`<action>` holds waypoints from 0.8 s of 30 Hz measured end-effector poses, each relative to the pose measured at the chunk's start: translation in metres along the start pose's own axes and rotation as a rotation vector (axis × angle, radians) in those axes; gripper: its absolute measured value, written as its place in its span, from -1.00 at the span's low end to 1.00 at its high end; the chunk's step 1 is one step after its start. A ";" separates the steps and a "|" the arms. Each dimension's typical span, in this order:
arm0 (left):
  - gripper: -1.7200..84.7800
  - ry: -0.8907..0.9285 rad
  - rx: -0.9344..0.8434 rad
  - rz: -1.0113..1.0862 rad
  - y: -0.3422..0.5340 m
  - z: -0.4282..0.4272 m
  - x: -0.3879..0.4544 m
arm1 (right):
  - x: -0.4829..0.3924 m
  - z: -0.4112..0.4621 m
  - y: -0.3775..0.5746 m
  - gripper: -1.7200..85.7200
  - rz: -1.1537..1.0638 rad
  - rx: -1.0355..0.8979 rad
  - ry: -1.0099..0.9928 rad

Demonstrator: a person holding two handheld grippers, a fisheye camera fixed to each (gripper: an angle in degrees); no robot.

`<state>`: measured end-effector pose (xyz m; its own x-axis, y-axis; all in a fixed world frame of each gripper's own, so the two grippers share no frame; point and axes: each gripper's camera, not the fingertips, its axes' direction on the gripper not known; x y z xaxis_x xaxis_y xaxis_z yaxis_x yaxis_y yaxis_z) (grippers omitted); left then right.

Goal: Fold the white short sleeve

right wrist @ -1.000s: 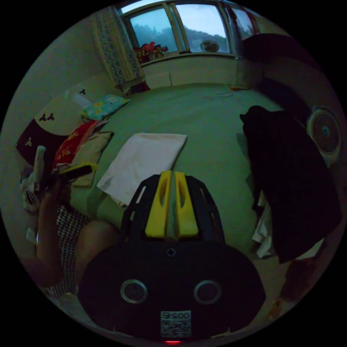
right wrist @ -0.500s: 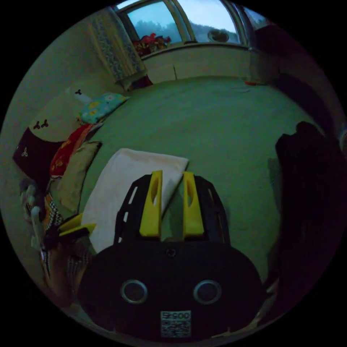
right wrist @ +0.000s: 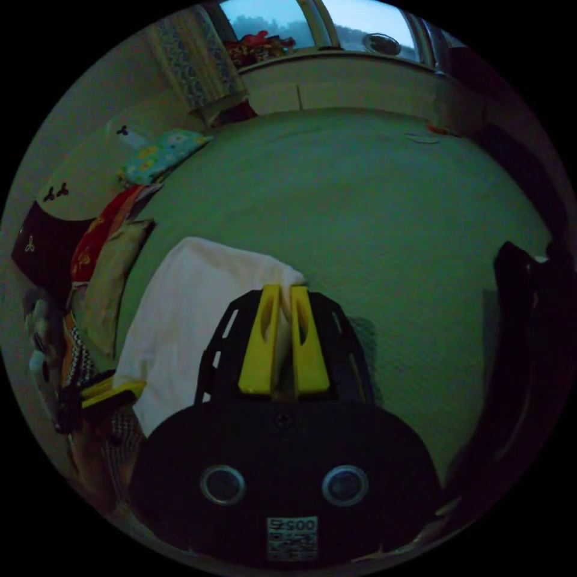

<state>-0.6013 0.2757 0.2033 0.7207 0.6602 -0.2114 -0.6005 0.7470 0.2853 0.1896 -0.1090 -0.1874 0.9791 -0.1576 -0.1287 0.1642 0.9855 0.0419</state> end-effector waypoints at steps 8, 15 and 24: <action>-0.81 0.041 0.068 0.085 0.025 -0.043 0.107 | -0.006 -0.149 0.029 -0.98 -0.172 0.125 0.171; -0.81 0.101 0.164 0.169 0.054 -0.083 0.225 | 0.025 -0.283 0.060 -0.98 -0.173 0.229 0.268; -0.81 0.257 0.293 0.304 0.053 -0.109 0.393 | 0.111 -0.462 0.091 -0.98 -0.170 0.329 0.531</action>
<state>-0.3879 0.5837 0.0337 0.3973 0.8704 -0.2909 -0.6211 0.4884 0.6129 0.2582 -0.0079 -0.6553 0.7574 -0.1746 -0.6292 0.4226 0.8656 0.2685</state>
